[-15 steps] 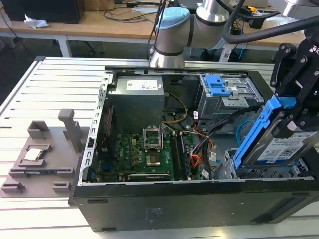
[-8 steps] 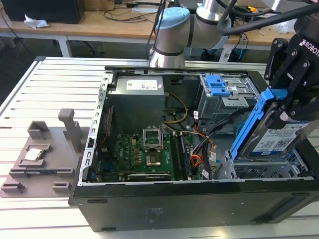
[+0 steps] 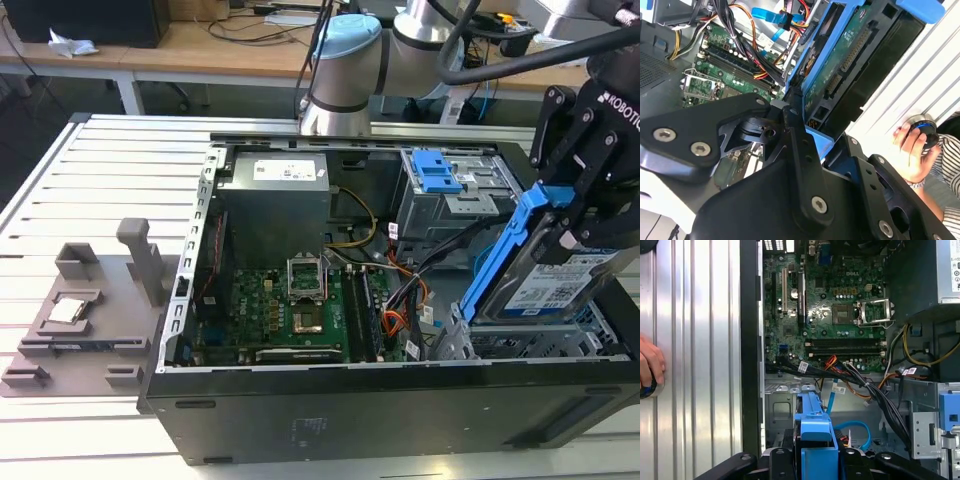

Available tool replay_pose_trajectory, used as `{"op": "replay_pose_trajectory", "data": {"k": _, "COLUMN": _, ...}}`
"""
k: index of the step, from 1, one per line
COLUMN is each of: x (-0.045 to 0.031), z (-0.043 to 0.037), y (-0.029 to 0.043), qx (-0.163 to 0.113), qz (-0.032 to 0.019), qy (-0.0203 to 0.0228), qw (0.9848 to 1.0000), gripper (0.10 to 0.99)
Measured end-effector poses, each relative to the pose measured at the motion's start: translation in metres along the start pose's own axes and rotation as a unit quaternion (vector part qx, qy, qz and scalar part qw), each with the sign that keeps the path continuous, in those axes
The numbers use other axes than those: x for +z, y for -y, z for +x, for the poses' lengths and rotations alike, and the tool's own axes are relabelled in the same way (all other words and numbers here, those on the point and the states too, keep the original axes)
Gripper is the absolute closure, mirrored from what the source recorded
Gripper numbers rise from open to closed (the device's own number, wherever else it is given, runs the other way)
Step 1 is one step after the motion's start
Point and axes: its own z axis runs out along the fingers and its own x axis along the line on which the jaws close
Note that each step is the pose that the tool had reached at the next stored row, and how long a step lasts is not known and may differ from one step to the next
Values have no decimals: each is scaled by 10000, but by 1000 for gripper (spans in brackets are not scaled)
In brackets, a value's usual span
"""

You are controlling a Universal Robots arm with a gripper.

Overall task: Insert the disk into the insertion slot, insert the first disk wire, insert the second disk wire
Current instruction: 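Insert the disk into the insertion slot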

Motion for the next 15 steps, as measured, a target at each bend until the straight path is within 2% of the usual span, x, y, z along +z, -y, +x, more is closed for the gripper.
{"op": "replay_pose_trajectory", "data": {"k": 2, "x": 16, "z": 0, "y": 1, "qx": 0, "qz": 0, "qy": 1, "qw": 10000, "gripper": 718}}
{"op": "replay_pose_trajectory", "data": {"k": 15, "x": 235, "z": -1, "y": 10, "qx": -1, "qz": 0, "qy": 0, "qw": 10000, "gripper": 718}}
